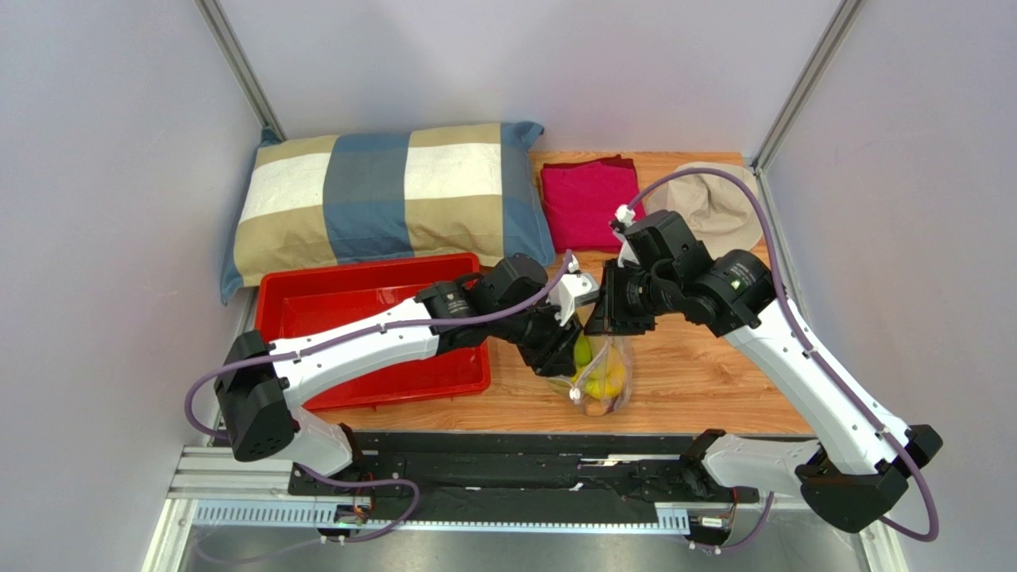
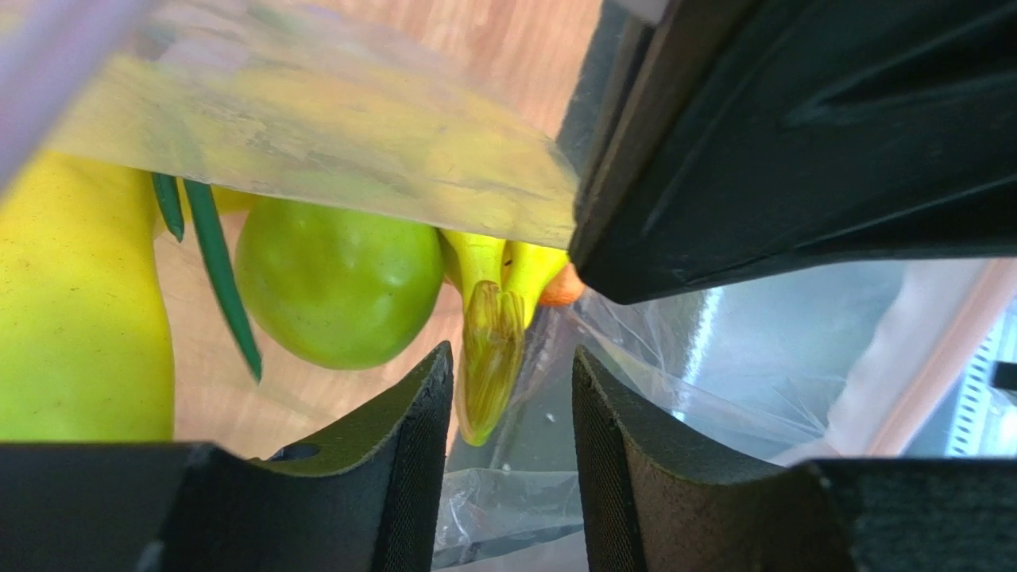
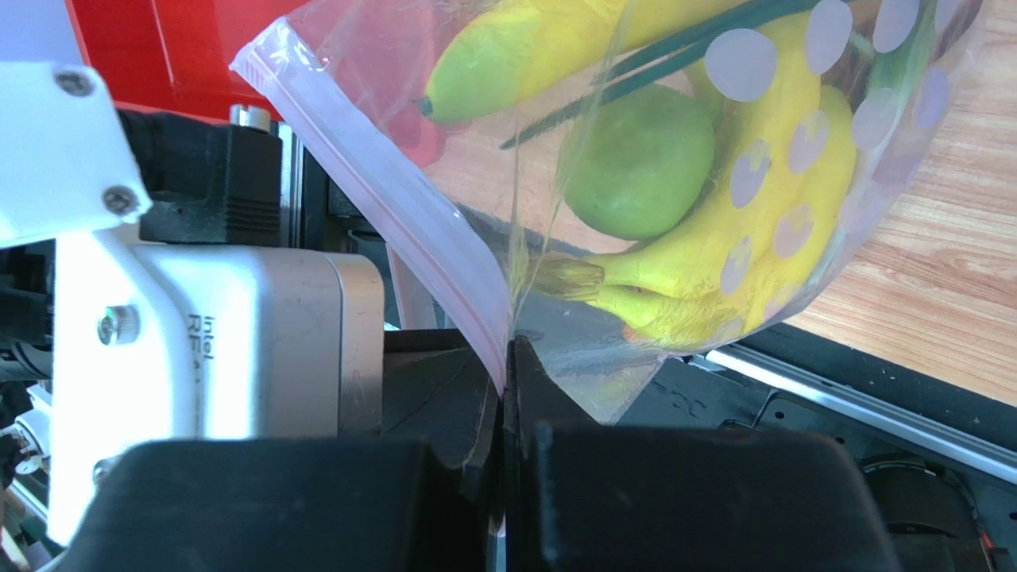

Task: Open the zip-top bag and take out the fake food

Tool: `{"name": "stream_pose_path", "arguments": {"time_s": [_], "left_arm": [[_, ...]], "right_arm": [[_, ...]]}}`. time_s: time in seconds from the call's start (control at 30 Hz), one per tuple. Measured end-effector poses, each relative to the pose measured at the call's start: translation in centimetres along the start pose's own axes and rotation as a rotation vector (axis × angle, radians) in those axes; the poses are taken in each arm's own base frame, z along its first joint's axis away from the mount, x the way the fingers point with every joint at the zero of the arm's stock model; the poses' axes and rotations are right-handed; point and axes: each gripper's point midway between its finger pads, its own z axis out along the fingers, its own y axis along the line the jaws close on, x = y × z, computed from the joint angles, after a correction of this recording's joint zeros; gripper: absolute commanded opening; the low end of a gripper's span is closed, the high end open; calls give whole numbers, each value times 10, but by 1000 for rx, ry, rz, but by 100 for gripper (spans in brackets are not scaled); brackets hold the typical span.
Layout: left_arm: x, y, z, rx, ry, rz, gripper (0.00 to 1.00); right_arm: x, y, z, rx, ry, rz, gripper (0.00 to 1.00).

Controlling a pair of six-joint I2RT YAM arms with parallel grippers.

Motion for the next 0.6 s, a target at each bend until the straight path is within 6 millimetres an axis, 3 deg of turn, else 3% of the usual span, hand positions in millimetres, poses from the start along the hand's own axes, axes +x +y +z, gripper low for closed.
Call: {"name": "stream_pose_path", "arguments": {"time_s": [0.17, 0.37, 0.6], "left_arm": [[6, 5, 8, -52, -28, 27, 47], [36, 14, 10, -104, -54, 49, 51], [27, 11, 12, -92, -128, 49, 48]], "right_arm": [[2, -2, 0, 9, 5, 9, 0], [6, 6, 3, -38, 11, 24, 0], [7, 18, 0, -101, 1, 54, 0]]}}
